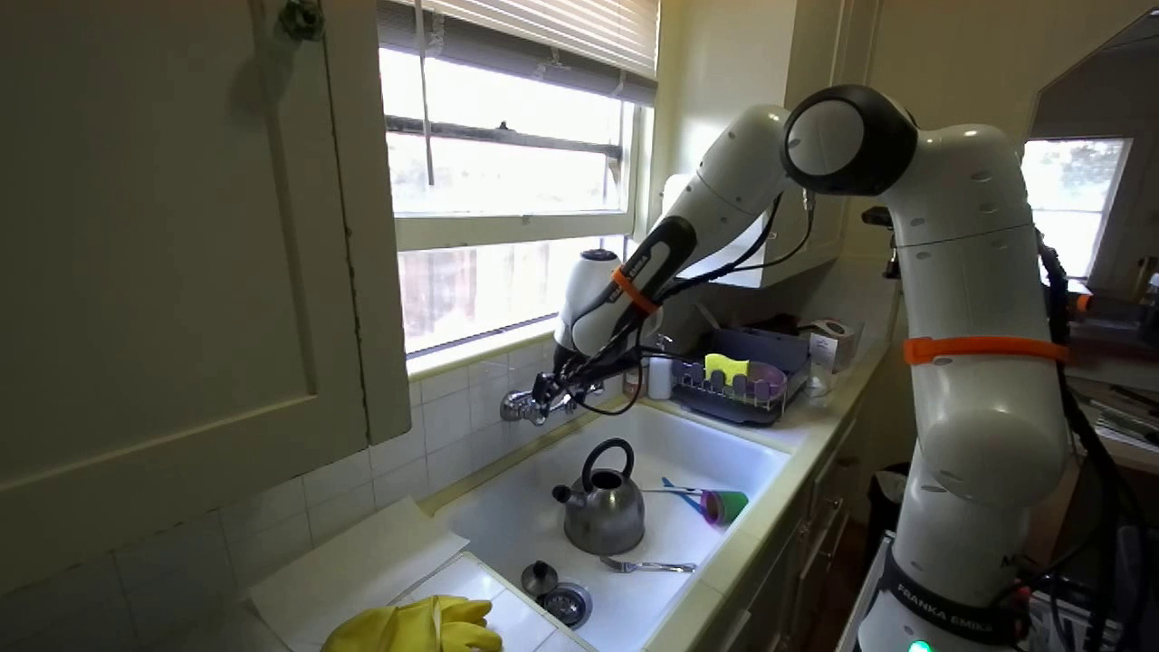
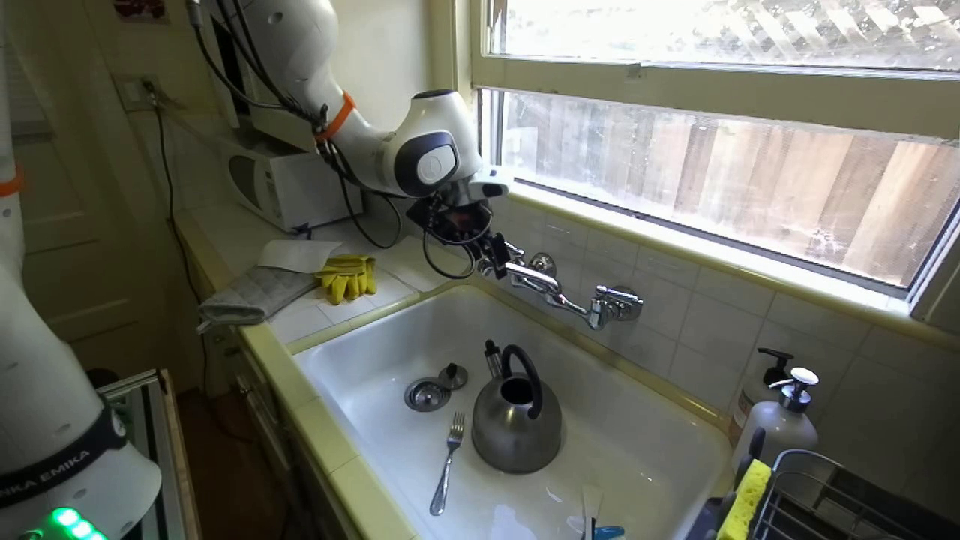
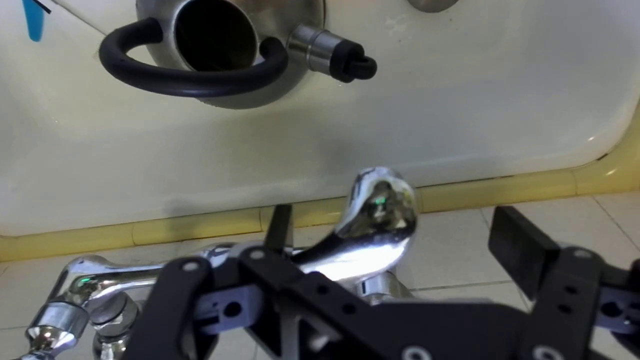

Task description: Move the faucet head to the left and pour the contents of the kettle into the sink

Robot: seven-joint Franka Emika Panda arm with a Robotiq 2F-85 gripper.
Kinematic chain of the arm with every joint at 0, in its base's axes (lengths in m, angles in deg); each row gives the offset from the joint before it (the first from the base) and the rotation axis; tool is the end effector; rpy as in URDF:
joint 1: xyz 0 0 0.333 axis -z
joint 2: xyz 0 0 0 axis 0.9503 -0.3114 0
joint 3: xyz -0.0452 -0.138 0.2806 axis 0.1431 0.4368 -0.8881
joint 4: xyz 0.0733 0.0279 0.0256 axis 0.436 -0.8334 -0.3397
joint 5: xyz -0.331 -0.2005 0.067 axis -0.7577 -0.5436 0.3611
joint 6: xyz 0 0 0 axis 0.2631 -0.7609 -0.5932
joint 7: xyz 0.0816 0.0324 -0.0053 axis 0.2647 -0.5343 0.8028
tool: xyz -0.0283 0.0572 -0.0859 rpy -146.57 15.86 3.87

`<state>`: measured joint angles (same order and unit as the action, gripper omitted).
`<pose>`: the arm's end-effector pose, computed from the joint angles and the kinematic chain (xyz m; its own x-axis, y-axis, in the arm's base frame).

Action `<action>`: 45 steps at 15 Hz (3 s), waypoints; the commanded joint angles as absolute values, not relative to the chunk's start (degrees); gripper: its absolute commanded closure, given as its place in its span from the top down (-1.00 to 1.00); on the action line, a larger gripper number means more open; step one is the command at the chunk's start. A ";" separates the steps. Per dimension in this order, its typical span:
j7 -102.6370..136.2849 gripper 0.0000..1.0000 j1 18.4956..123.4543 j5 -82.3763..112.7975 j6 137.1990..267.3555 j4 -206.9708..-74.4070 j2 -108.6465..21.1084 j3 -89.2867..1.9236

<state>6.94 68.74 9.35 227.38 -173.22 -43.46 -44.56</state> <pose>0.5892 0.0080 0.2930 0.9394 -0.1009 0.3277 -0.1169 -0.9927 0.0296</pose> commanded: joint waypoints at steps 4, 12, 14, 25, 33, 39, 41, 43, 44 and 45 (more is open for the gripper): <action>7.69 1.00 67.42 13.39 225.33 -166.81 -47.21 -46.06; 16.48 1.00 67.70 12.58 213.22 -171.54 -39.47 -48.44; 13.91 1.00 66.65 8.84 209.09 -173.70 -36.29 -47.24; -5.85 1.00 73.90 11.64 206.20 -190.68 -26.43 -42.31; -5.19 1.00 79.15 16.32 211.55 -192.54 -28.38 -38.78; -17.74 1.00 79.14 15.84 213.95 -187.48 -35.65 -38.39; -20.81 1.00 78.84 19.74 215.09 -184.82 -38.57 -38.16; -23.62 1.00 78.47 23.38 217.95 -182.02 -41.85 -38.04; -25.04 1.00 78.25 24.59 219.18 -180.59 -43.46 -37.84; -26.54 1.00 77.98 25.61 220.05 -179.19 -45.02 -37.64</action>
